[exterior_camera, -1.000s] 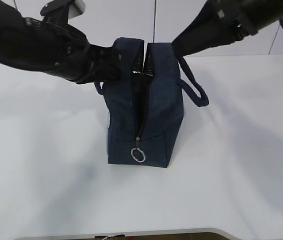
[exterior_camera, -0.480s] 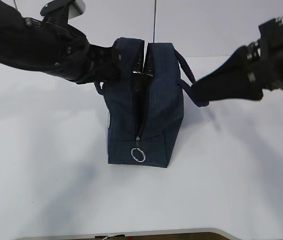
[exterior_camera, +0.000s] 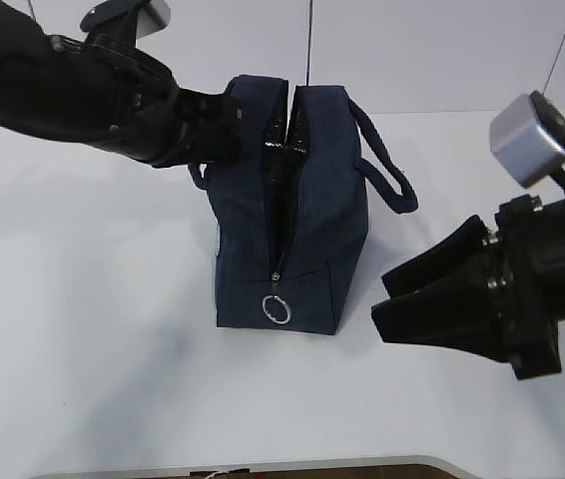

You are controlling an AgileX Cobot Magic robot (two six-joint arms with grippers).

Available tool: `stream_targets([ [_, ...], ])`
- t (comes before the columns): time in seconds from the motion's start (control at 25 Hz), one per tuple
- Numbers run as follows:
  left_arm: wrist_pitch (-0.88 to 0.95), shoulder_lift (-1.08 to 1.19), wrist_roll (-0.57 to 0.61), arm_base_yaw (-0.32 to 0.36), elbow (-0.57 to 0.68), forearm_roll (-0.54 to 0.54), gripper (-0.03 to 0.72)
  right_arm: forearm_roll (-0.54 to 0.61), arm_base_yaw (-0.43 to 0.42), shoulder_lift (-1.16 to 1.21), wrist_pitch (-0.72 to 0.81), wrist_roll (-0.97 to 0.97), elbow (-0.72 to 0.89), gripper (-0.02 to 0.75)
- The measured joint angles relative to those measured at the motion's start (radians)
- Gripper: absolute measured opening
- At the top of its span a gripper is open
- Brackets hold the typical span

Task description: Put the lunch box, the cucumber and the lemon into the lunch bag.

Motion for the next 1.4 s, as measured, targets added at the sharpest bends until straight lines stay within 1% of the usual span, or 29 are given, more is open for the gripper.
stream_targets([
  [0.2, 0.0, 0.0, 0.0, 0.0, 0.0, 0.002, 0.014, 0.053, 0.007, 0.03, 0.004, -0.229, 0.051, 0.365],
  [0.28, 0.0, 0.0, 0.0, 0.0, 0.0, 0.002, 0.014, 0.092, 0.036, 0.076, 0.015, -0.342, 0.055, 0.365],
  [0.36, 0.0, 0.0, 0.0, 0.0, 0.0, 0.003, 0.013, 0.165, 0.068, 0.121, 0.017, -0.444, 0.055, 0.365],
  [0.52, 0.0, 0.0, 0.0, 0.0, 0.0, 0.004, 0.013, 0.311, 0.114, 0.216, -0.036, -0.621, 0.053, 0.365],
  [0.68, 0.0, 0.0, 0.0, 0.0, 0.0, 0.004, 0.013, 0.461, 0.13, 0.317, -0.091, -0.747, 0.053, 0.365],
  [0.76, 0.0, 0.0, 0.0, 0.0, 0.0, 0.004, 0.013, 0.511, 0.132, 0.364, -0.101, -0.795, 0.047, 0.365],
  [0.96, 0.0, 0.0, 0.0, 0.0, 0.0, 0.006, 0.013, 0.535, 0.132, 0.469, -0.124, -0.821, -0.012, 0.367],
  [1.28, 0.014, 0.0, 0.0, 0.0, 0.0, 0.006, 0.013, 0.546, 0.132, 0.558, -0.145, -0.821, -0.114, 0.367],
  [1.4, 0.022, 0.0, 0.0, 0.0, 0.0, 0.006, 0.013, 0.546, 0.145, 0.589, -0.145, -0.821, -0.134, 0.367],
])
